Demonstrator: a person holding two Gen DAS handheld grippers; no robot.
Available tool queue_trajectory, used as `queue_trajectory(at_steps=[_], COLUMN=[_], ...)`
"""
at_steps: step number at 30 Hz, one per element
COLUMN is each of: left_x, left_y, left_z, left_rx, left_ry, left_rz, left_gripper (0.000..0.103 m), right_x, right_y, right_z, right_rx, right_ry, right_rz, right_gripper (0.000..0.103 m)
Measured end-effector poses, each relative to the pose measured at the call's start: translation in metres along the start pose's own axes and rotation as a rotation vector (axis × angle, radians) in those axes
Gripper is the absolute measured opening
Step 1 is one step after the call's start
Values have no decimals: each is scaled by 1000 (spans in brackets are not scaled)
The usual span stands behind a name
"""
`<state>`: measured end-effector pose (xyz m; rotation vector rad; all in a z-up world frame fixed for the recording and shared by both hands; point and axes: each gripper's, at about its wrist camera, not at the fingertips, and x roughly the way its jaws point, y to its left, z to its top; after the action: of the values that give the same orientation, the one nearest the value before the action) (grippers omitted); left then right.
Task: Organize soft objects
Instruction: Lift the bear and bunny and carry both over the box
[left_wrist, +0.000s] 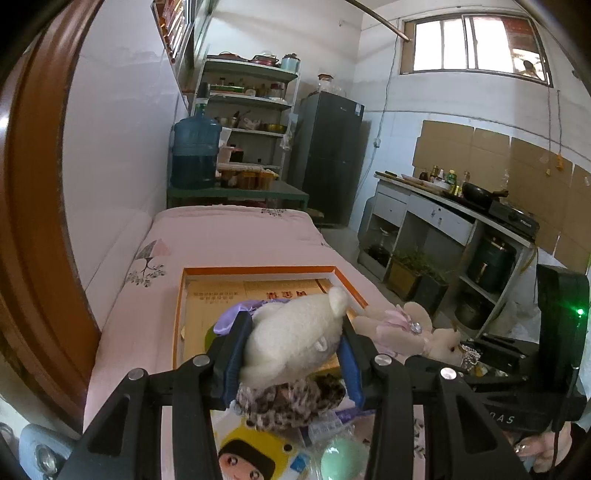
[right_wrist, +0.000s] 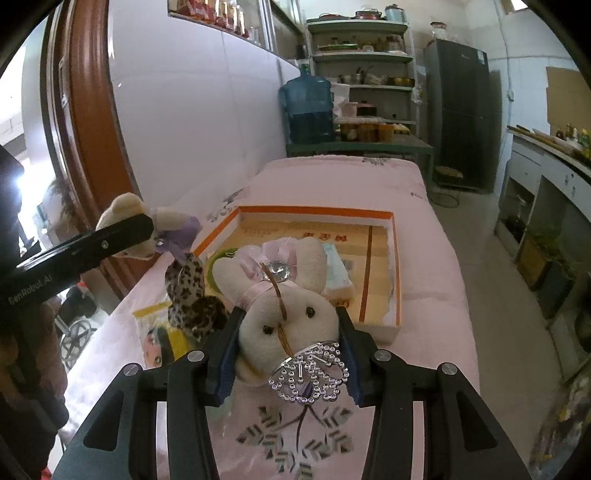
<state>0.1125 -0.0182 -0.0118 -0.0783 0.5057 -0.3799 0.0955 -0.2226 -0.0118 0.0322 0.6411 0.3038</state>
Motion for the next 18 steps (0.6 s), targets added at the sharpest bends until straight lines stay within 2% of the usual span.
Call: queue_trajectory(at_steps=[14, 18], left_x=[37, 50], left_y=[17, 25], left_z=[22, 34], left_rx=[-10, -22], left_ry=[23, 38], left_rz=[24, 8], left_gripper=[45, 45], right_x=[34, 45], right_y=[-13, -17], right_z=[38, 50], right_rx=[-4, -13], right_ry=[-12, -8], right_rz=[8, 10], right_gripper=[48, 48])
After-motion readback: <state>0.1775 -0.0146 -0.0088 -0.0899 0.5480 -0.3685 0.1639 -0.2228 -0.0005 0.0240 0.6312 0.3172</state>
